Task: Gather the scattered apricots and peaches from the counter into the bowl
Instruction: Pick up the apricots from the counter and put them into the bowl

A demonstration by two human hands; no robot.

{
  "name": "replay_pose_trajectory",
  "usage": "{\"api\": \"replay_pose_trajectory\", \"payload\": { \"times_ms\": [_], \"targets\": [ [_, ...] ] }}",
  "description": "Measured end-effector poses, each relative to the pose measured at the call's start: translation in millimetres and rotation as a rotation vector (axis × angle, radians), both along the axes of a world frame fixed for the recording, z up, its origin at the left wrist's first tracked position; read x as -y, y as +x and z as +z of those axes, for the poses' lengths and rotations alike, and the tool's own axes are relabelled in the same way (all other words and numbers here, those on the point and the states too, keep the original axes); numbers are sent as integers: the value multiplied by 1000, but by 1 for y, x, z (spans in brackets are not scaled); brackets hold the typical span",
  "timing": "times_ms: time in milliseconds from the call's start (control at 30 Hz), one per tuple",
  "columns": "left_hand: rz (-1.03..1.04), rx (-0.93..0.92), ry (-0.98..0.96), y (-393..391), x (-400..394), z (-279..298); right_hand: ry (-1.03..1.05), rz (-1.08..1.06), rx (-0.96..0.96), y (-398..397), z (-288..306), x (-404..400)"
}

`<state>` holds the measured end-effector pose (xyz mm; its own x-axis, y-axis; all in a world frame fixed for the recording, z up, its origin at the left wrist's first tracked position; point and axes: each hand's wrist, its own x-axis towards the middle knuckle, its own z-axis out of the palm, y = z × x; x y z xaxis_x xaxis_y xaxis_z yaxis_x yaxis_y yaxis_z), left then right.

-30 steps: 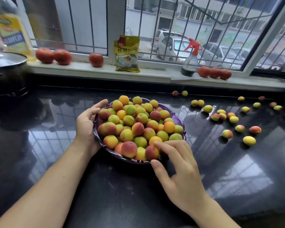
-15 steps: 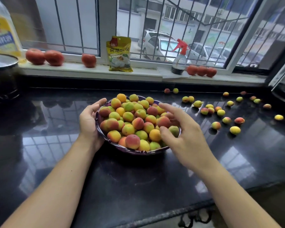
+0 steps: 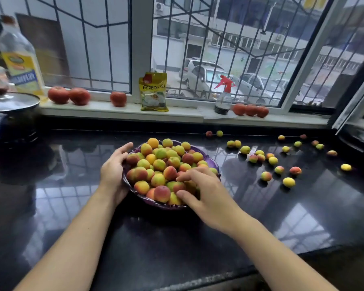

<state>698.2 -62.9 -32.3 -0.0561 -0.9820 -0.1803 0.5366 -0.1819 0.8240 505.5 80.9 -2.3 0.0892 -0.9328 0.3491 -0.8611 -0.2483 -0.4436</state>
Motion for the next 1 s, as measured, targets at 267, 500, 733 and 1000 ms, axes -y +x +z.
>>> {"api": "replay_pose_trajectory", "payload": {
  "times_ms": [267, 500, 733, 1000],
  "targets": [
    [240, 75, -22, -26, -36, 3, -218, -240, 356, -91, -11, -5],
    [711, 113, -116, -97, -85, -24, 13, -389, 227, -199, -15, 81],
    [687, 114, -114, -68, -51, -36, 283, -294, -177, -213, -11, 222],
    [549, 94, -163, -64, -41, -49, 244, -464, -448, -210, -40, 317]
  ]
}}
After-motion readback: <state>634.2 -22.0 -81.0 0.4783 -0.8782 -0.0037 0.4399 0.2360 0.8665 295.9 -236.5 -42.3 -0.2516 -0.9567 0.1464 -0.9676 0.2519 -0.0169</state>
